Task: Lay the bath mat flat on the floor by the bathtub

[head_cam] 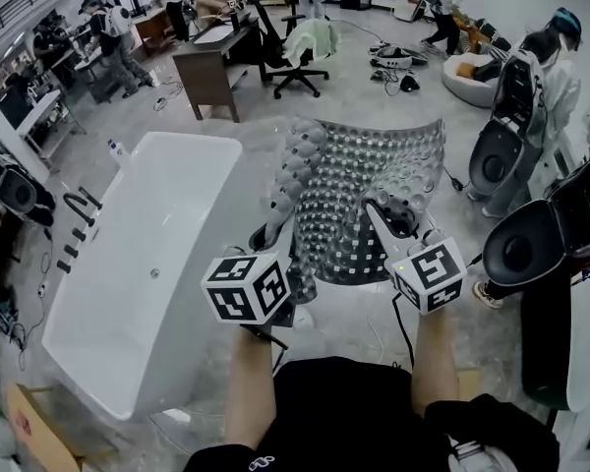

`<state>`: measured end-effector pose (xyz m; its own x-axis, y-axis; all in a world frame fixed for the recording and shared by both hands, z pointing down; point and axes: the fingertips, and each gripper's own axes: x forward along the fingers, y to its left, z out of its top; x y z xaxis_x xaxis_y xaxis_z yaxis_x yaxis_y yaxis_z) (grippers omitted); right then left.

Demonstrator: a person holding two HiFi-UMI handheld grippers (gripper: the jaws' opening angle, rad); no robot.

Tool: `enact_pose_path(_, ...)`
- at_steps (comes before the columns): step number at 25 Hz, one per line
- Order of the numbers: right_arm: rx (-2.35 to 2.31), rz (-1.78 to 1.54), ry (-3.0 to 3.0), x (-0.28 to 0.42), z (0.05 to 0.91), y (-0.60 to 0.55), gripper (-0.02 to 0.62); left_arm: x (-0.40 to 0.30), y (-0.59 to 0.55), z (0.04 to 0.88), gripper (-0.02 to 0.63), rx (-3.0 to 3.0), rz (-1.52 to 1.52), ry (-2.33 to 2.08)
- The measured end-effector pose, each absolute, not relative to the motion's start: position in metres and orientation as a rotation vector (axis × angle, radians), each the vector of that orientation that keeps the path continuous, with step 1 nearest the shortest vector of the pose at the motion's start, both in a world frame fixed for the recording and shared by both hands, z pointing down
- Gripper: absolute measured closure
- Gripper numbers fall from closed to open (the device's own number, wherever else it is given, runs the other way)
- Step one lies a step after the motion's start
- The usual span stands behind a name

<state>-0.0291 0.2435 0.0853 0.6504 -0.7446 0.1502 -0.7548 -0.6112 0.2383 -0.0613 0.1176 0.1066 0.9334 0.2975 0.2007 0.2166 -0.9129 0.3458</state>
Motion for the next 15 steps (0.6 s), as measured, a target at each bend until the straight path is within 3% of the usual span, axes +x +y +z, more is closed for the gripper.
enact_pose_path(15, 2.570, 0.085, -1.245, 0.093, 0.087, 0.177, 0.563, 0.056, 0.049, 0.114, 0.578, 2.740, 0.396, 0.342)
